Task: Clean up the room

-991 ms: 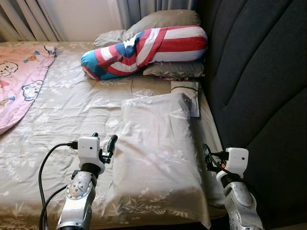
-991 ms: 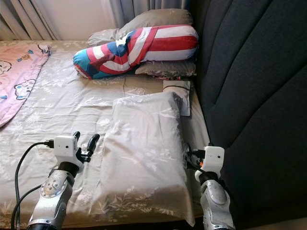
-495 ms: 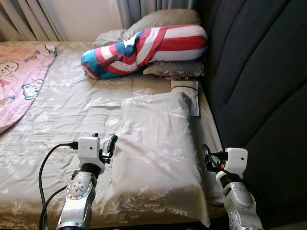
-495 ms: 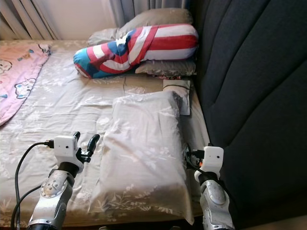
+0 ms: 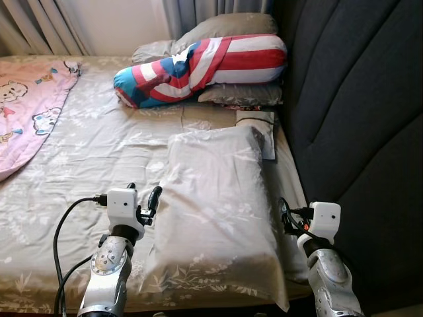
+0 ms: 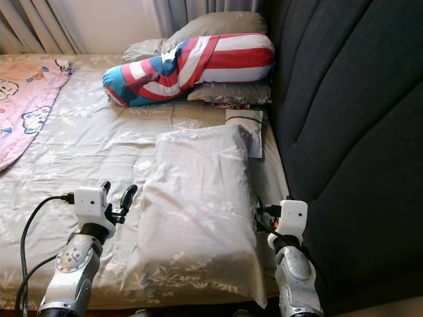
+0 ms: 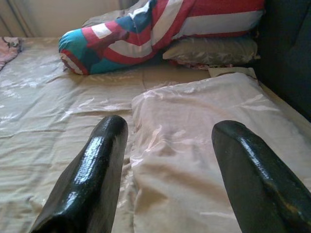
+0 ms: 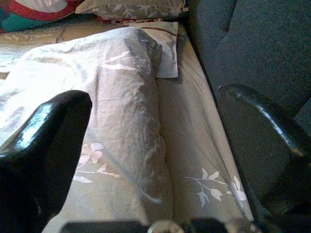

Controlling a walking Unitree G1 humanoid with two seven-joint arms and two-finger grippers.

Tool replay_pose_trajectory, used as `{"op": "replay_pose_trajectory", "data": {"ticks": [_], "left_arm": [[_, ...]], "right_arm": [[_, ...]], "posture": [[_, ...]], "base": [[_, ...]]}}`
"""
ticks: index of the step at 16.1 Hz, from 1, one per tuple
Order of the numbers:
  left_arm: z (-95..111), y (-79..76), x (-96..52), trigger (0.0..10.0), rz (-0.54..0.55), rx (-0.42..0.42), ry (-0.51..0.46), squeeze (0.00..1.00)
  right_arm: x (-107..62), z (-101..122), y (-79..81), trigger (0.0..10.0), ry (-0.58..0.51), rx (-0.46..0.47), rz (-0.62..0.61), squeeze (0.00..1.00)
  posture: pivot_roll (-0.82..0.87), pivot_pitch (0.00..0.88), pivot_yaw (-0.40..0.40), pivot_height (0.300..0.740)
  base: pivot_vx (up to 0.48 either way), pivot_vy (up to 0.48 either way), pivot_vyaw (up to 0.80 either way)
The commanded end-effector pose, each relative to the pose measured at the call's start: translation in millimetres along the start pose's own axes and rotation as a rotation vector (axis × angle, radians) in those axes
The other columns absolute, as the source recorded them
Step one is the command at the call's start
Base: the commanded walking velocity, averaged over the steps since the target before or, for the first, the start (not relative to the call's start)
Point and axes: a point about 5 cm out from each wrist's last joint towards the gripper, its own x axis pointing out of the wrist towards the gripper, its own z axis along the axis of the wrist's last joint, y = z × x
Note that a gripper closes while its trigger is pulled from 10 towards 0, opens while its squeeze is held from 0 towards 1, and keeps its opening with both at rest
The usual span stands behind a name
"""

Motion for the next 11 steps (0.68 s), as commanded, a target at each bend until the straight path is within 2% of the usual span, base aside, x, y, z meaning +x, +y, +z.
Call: {"op": "replay_pose_trajectory", "data": {"ticks": [1, 11], "left_arm": [[-0.3, 1.0, -1.2, 10.0, 0.007, -0.007, -0.004, 0.00], [0.4, 0.2, -1.5, 10.0, 0.003, -0.011, -0.007, 0.00]], "right_arm": [[-1.4, -2.3, -1.6, 10.0, 0.003, 0.011, -0.013, 0.00], [-3.2, -3.4, -0.7, 10.0, 0.006, 0.011, -0.012, 0.00]], "posture": [[0.00, 0.109, -0.025, 0.667], [0.00, 0.123, -0.025, 0.667]], "base": [[0.000, 0.000, 0.00], [0.000, 0.000, 0.00]]}}
